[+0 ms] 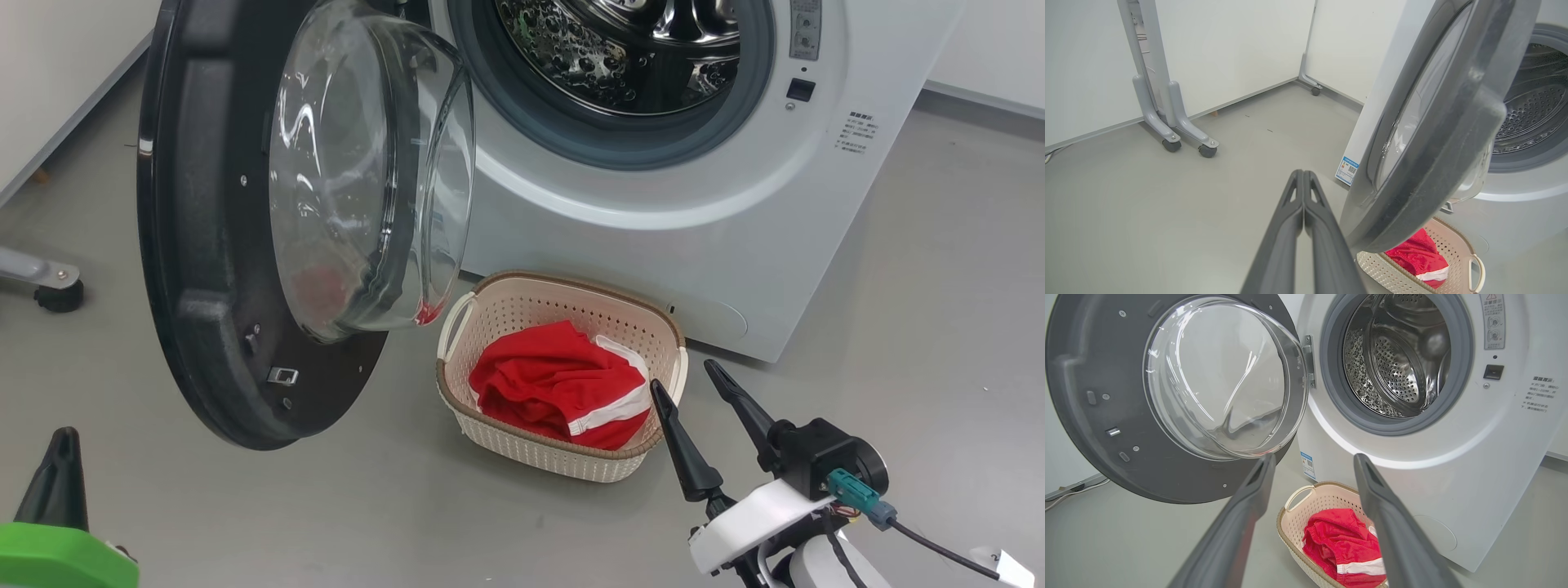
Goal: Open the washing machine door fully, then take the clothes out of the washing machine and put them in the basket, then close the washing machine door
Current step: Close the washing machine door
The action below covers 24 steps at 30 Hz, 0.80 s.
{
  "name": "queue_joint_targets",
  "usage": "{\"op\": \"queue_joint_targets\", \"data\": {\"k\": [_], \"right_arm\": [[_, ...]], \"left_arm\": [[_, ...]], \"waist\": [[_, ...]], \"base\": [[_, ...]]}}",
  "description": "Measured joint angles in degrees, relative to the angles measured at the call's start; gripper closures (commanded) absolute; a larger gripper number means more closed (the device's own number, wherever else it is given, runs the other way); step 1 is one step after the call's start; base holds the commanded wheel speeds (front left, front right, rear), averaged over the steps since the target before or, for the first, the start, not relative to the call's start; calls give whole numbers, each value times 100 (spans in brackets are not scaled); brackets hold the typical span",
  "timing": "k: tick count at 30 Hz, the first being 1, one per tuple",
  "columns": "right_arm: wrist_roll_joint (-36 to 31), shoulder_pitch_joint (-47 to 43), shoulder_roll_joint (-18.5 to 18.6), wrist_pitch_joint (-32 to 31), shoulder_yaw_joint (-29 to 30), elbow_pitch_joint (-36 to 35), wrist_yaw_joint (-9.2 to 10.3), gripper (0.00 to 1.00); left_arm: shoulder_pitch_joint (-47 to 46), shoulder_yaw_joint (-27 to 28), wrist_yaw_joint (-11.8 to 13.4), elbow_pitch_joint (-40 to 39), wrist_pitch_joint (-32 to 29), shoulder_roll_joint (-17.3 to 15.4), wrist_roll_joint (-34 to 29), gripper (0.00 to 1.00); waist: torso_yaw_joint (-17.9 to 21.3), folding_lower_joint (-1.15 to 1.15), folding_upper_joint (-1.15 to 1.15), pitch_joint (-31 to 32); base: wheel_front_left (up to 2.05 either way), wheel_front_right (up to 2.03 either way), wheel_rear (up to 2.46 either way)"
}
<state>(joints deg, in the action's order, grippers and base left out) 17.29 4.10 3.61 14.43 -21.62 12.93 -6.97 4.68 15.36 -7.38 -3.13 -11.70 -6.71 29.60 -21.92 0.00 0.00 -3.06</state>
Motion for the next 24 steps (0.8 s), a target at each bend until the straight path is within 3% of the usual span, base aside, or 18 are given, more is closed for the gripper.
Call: {"op": "queue_joint_targets", "data": {"k": [6,7,9,10,12,24], "right_arm": [[0,-7,-2,0,-27,9,0,0],[0,-9,-3,0,-37,9,0,0],[0,-15,-4,0,-56,10,0,0],[0,-20,-5,0,-60,10,0,0],[1,-28,-7,0,-66,10,0,0],[19,-109,-12,0,-76,13,-1,0]], "left_arm": [[155,-167,0,99,506,-2,-81,100],[187,-207,0,113,582,-4,-99,93],[225,-255,0,157,720,-8,-112,72],[244,-268,0,189,788,-20,-148,55],[270,-290,0,245,918,-60,-258,0],[361,-432,0,538,1493,-171,-272,0]], "waist": [[-16,0,0,40],[-19,0,0,46],[-23,0,0,60],[-24,0,0,66],[-26,0,0,78],[-22,0,0,112]], "base": [[0,0,0],[0,0,0],[0,0,0],[0,0,0],[0,0,0],[0,0,0]]}}
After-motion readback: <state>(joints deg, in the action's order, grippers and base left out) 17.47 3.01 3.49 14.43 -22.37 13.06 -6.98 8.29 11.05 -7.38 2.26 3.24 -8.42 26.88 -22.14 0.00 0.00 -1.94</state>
